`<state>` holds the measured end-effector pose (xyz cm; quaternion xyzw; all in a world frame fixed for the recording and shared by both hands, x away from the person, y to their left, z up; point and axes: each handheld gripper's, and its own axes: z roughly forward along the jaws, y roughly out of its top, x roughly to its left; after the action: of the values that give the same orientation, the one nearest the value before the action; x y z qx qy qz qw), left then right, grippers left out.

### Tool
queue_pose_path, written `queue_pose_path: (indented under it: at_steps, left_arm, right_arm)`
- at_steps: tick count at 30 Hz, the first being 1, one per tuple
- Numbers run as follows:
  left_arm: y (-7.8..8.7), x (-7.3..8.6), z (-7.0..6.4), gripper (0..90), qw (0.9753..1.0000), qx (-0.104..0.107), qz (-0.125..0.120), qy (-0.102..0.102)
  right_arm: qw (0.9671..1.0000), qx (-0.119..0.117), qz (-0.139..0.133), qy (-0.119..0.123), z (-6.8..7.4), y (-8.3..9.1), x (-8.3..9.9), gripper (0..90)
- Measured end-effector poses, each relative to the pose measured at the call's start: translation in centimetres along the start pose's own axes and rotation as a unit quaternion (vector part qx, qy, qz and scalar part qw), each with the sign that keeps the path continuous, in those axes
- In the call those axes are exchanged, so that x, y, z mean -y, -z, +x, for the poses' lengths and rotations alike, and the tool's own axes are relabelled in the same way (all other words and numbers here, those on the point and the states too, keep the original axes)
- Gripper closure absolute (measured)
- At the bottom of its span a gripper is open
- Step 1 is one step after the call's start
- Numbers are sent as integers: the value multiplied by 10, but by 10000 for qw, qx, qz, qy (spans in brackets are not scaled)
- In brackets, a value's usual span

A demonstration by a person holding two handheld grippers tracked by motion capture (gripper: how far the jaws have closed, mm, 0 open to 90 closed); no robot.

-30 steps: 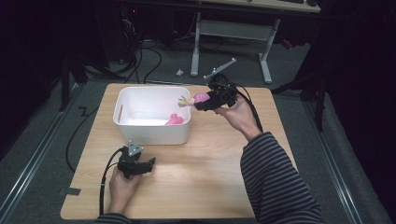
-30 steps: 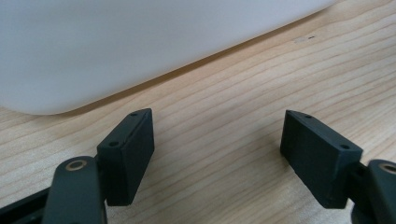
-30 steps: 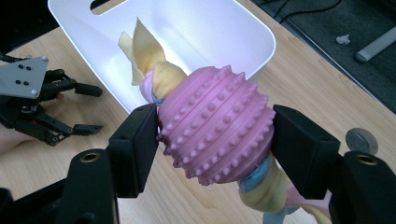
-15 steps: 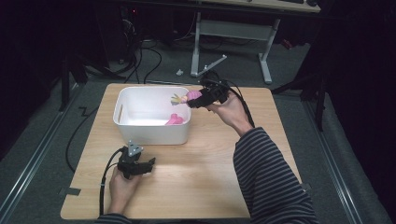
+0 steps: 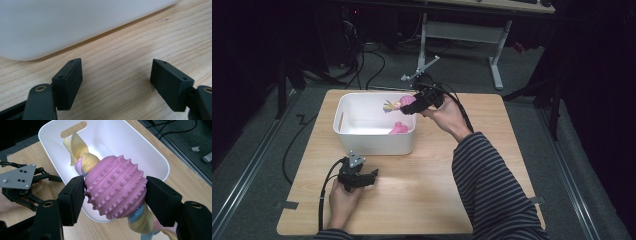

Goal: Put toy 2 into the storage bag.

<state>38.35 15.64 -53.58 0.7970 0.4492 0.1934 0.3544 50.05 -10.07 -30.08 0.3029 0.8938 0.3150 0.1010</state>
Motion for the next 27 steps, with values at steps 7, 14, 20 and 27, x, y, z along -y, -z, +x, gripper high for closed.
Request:
queue_pose_path:
  at_steps: [7, 14, 20, 27]
  left_arm:
    - [0, 0, 0, 261, 10000, 3, -3, 3]
    - [0, 0, 0, 261, 10000, 1, -3, 0]
    - [0, 0, 0, 261, 10000, 1, -3, 0]
    - [0, 0, 0, 261, 10000, -1, -6, -3]
  right_arm:
    - [9999, -73, 99, 96, 7, -12, -5, 340]
    - [9992, -152, 304, 215, 16, -28, -8, 339]
    - [9983, -257, 449, 269, 23, -39, -9, 338]
    - [9971, -370, 607, 257, 25, -50, -6, 337]
